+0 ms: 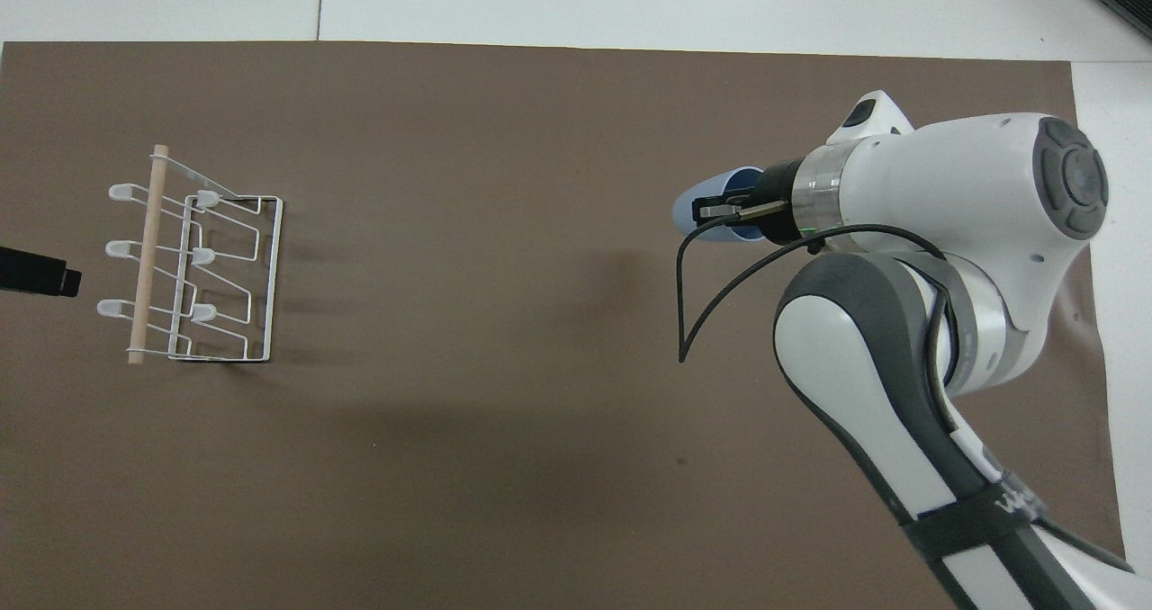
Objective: Hang cup on cup holder
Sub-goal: 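Carry the blue cup with the right gripper toward the wire rack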
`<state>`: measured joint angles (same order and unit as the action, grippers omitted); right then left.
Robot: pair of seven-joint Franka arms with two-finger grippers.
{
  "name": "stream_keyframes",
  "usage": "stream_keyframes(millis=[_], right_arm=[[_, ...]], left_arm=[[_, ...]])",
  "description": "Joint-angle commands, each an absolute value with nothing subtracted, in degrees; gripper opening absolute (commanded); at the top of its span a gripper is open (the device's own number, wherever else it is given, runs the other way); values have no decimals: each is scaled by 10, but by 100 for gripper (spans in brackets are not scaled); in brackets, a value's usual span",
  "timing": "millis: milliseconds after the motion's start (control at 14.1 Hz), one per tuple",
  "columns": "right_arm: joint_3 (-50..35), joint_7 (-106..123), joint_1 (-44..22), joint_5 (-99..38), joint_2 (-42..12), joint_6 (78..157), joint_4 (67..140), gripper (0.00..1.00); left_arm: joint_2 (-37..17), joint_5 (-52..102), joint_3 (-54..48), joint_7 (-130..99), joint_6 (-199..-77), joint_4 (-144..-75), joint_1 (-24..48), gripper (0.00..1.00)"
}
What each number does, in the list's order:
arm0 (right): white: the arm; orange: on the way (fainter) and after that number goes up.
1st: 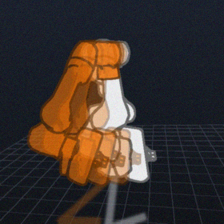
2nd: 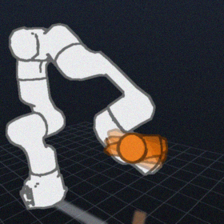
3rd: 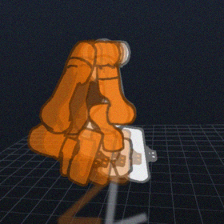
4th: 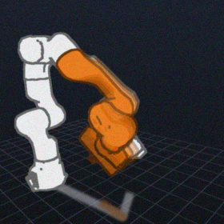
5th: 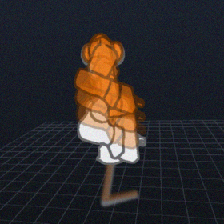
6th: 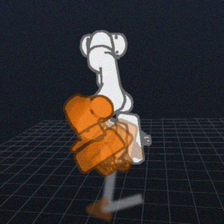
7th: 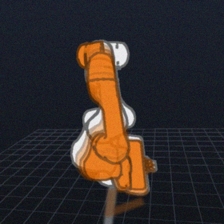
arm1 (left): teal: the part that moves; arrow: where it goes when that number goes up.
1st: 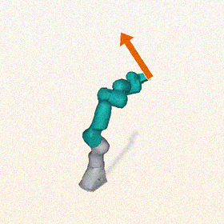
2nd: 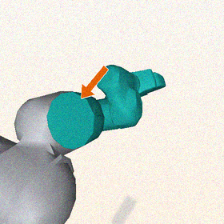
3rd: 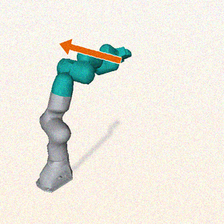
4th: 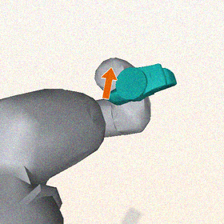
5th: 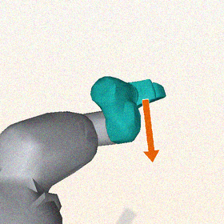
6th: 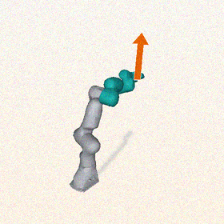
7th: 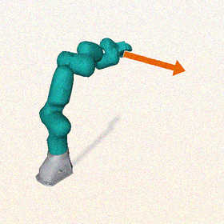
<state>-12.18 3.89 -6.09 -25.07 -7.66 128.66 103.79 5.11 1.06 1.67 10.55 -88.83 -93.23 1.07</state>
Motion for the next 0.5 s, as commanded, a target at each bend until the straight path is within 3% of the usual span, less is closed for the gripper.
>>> stream_keyframes(millis=[0, 426], right_arm=[[-154, 41, -56, -328, -78, 1297, 1031, 0], [-163, -51, -166, -505, -77, 1420, 1031, 0]], left_arm=[[63, 0, 25, 102, -875, -938, -7, 100], [77, 6, 19, 111, -856, -954, -4, 100]])
